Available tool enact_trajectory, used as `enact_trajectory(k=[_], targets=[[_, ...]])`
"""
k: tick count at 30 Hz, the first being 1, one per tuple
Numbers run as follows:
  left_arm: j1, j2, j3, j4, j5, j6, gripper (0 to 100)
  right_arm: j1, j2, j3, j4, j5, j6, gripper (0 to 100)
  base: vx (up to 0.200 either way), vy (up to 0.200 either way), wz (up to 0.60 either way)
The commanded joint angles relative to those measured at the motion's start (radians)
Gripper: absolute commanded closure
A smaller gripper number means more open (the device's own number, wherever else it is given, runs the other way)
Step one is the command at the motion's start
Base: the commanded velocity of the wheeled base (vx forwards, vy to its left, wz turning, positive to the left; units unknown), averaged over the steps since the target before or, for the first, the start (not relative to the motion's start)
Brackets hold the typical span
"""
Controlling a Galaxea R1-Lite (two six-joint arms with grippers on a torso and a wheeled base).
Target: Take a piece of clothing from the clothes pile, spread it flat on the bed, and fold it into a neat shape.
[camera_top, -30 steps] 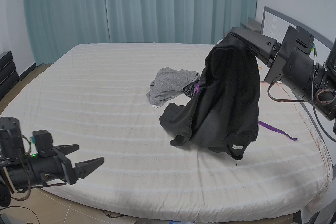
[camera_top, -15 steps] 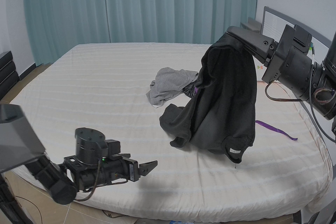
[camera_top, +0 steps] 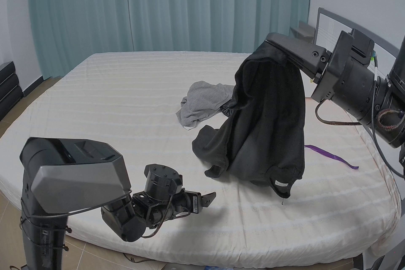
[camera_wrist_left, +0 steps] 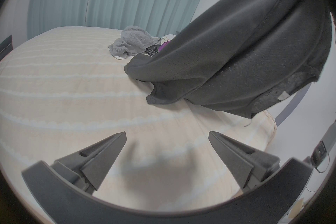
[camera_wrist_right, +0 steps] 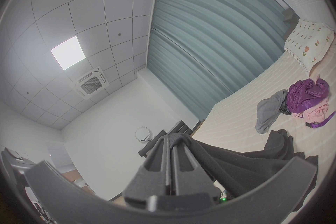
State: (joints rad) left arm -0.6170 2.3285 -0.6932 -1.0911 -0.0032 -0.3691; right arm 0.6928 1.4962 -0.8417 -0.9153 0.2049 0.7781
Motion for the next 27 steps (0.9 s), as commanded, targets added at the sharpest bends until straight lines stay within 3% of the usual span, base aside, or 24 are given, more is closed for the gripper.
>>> enact_trajectory(k=[1,11,20,21,27], targets=[[-0.003,0.126,-0.127,0.0,0.017,-0.007,0,0.005,-0.004,0.004,0.0,-0.002,-0.003,100,0.0,0.0,0.0],[0.014,0.264,-0.381,0.017,0.022,0.016,0,0.007,-0.013,0.007,0.0,-0.004,-0.003,100,0.0,0.0,0.0],[0.016,0.316,-0.571,0.165,0.043,0.022,0,0.001,-0.031,0.01,0.0,-0.002,-0.003,100,0.0,0.0,0.0],[0.014,0.319,-0.58,0.169,0.049,0.022,100,-0.002,-0.031,0.012,0.0,-0.002,-0.003,100,0.0,0.0,0.0],[0.025,0.318,-0.568,0.161,0.111,0.021,100,-0.03,-0.031,0.013,0.0,0.001,-0.003,100,0.0,0.0,0.0]])
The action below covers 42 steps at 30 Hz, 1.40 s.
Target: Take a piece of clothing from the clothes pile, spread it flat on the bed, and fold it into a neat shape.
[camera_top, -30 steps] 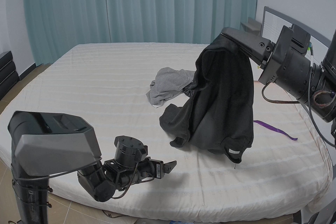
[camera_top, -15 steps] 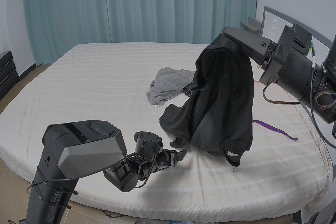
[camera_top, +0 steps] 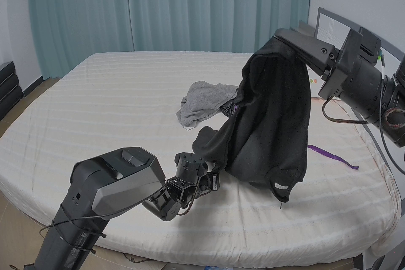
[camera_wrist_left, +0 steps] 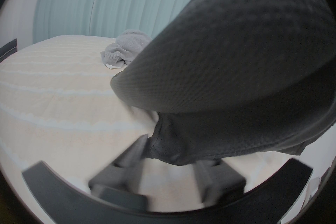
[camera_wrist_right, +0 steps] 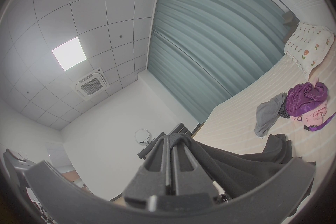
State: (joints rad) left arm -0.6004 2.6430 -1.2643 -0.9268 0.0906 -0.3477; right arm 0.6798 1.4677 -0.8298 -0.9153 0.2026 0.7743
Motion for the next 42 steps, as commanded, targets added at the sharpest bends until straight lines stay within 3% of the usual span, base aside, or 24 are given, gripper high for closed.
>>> enact_trajectory(k=[1,8,15,20,23,28,35,42], targets=[[0.01,-0.005,0.014,-0.006,0.029,-0.002,100,-0.025,0.002,0.001,0.0,0.005,0.002,100,0.0,0.0,0.0],[0.065,-0.173,0.166,-0.029,0.043,-0.011,100,-0.132,0.068,0.008,0.001,0.011,0.003,100,0.0,0.0,0.0],[0.114,-0.46,0.279,0.0,0.047,-0.12,100,-0.287,0.247,-0.089,-0.016,0.014,0.03,100,0.0,0.0,0.0],[0.142,-0.647,0.24,0.102,0.104,-0.174,100,-0.341,0.332,-0.262,-0.068,-0.075,0.062,100,0.0,0.0,0.0],[0.16,-0.733,0.212,0.106,0.116,-0.174,100,-0.352,0.318,-0.361,-0.069,-0.127,0.043,100,0.0,0.0,0.0],[0.159,-0.836,0.256,0.109,0.116,-0.182,100,-0.344,0.286,-0.285,-0.074,-0.121,-0.061,100,0.0,0.0,0.0],[0.146,-0.807,0.437,0.089,0.112,-0.318,100,-0.29,0.338,-0.063,-0.076,-0.107,-0.058,100,0.0,0.0,0.0],[0.11,-0.781,0.516,0.086,0.107,-0.369,100,-0.256,0.384,0.017,-0.128,-0.118,0.005,100,0.0,0.0,0.0]])
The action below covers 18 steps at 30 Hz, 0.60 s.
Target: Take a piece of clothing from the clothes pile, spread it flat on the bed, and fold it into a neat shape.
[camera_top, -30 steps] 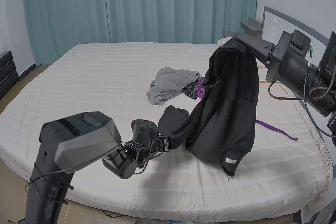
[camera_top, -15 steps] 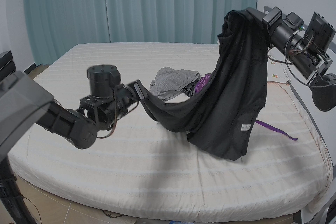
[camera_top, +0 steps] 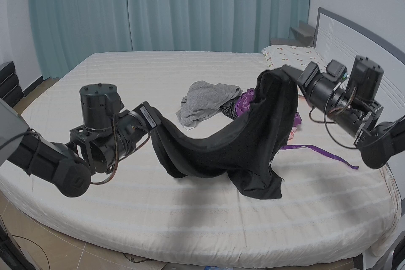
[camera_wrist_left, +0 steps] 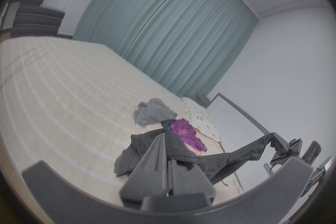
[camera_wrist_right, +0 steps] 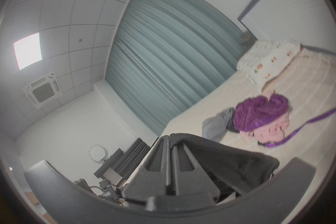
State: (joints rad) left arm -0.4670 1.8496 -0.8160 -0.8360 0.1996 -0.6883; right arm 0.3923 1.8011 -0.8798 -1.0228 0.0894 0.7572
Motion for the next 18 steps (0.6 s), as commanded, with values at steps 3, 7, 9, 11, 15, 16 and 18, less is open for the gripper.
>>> enact_trajectory(k=[3,7,9,11,15,16,18], targets=[[-0.038,0.026,0.101,-0.005,-0.003,-0.077,100,0.043,0.05,0.125,-0.014,-0.01,0.036,100,0.0,0.0,0.0],[-0.039,0.033,0.113,-0.005,-0.005,-0.105,100,0.043,0.054,0.163,-0.023,-0.008,0.037,100,0.0,0.0,0.0],[-0.041,0.043,0.139,-0.005,-0.019,-0.155,100,0.046,0.075,0.186,-0.025,-0.01,0.093,100,0.0,0.0,0.0],[-0.041,0.043,0.159,-0.005,-0.02,-0.162,100,0.043,0.081,0.189,-0.025,-0.01,0.134,100,0.0,0.0,0.0],[-0.041,0.043,0.209,-0.026,-0.029,-0.165,100,0.053,0.081,0.229,-0.025,-0.008,0.146,100,0.0,0.0,0.0],[-0.039,0.045,0.212,-0.032,-0.031,-0.166,100,0.054,0.081,0.231,-0.025,-0.01,0.148,100,0.0,0.0,0.0],[-0.041,0.053,0.233,-0.075,-0.034,-0.189,100,0.056,0.07,0.237,-0.025,-0.011,0.148,100,0.0,0.0,0.0]])
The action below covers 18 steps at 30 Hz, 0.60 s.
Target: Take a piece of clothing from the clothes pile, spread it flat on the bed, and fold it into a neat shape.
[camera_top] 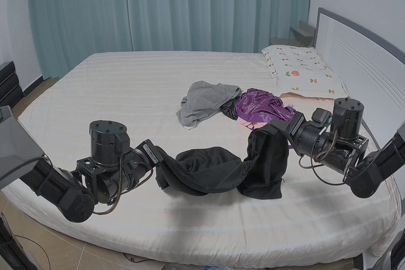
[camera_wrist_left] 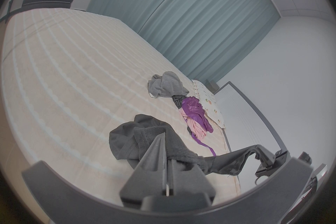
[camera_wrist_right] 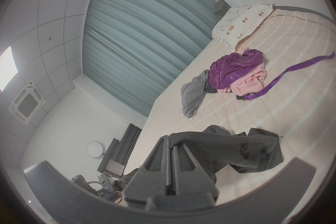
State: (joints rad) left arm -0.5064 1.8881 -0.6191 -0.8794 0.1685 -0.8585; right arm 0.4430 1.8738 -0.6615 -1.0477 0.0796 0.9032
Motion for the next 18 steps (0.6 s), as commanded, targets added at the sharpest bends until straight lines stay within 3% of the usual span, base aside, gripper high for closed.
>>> enact_trajectory(k=[1,5,11,18], targets=[[-0.001,0.016,0.045,-0.052,-0.003,-0.03,100,0.003,-0.01,0.022,0.0,-0.001,0.003,100,0.0,0.0,0.0],[-0.008,0.016,0.079,-0.079,-0.004,-0.043,100,0.011,-0.033,0.074,-0.002,-0.003,0.003,100,0.0,0.0,0.0],[-0.008,0.006,0.087,-0.079,-0.003,-0.047,100,0.011,-0.039,0.083,-0.002,-0.001,0.003,100,-0.2,0.0,0.0],[-0.009,0.005,0.091,-0.082,-0.006,-0.048,100,0.01,-0.053,0.092,-0.002,-0.004,0.003,100,0.0,0.0,0.0]])
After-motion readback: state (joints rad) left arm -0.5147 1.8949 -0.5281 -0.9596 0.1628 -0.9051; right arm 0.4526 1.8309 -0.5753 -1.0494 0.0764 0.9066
